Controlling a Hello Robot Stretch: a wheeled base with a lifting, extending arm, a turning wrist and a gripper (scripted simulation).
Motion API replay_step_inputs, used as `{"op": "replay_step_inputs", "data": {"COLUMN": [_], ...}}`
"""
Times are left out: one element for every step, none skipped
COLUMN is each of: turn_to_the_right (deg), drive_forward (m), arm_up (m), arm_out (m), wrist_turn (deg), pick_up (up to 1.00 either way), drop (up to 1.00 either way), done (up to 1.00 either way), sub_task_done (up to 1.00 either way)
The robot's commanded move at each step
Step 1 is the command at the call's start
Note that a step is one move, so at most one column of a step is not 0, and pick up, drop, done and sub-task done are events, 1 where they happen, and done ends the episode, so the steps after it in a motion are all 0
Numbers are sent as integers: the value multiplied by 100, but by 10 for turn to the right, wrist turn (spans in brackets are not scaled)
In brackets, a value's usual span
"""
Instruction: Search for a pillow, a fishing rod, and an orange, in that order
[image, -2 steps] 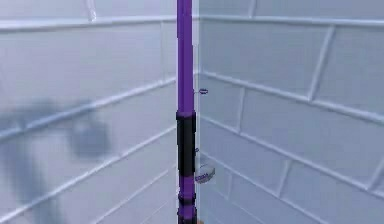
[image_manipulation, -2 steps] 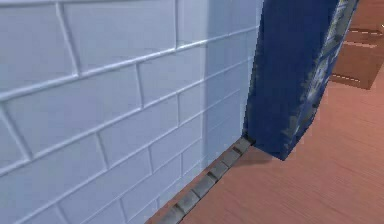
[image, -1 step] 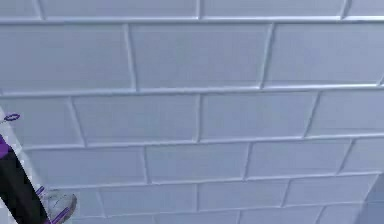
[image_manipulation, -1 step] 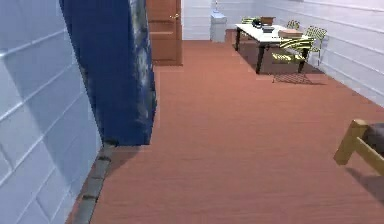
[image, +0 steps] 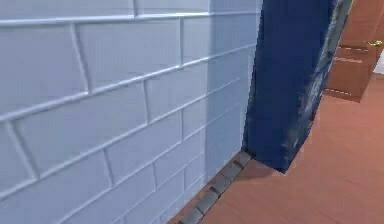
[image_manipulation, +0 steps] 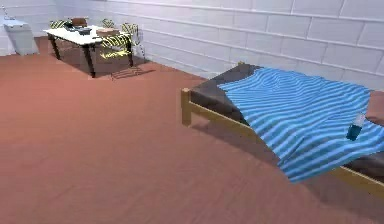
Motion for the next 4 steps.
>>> {"op": "replay_step_inputs", "data": {"turn_to_the_right": [450,90,0,0], "drive_forward": [0,0,100,50], "arm_up": [0,0,0,0], "arm_out": [0,0,0,0], "wrist_turn": [0,0,0,0], "pick_up": [0,0,0,0], "drop": [0,0,0,0], "done": [0,0,0,0], "sub_task_done": [0,0,0,0]}}
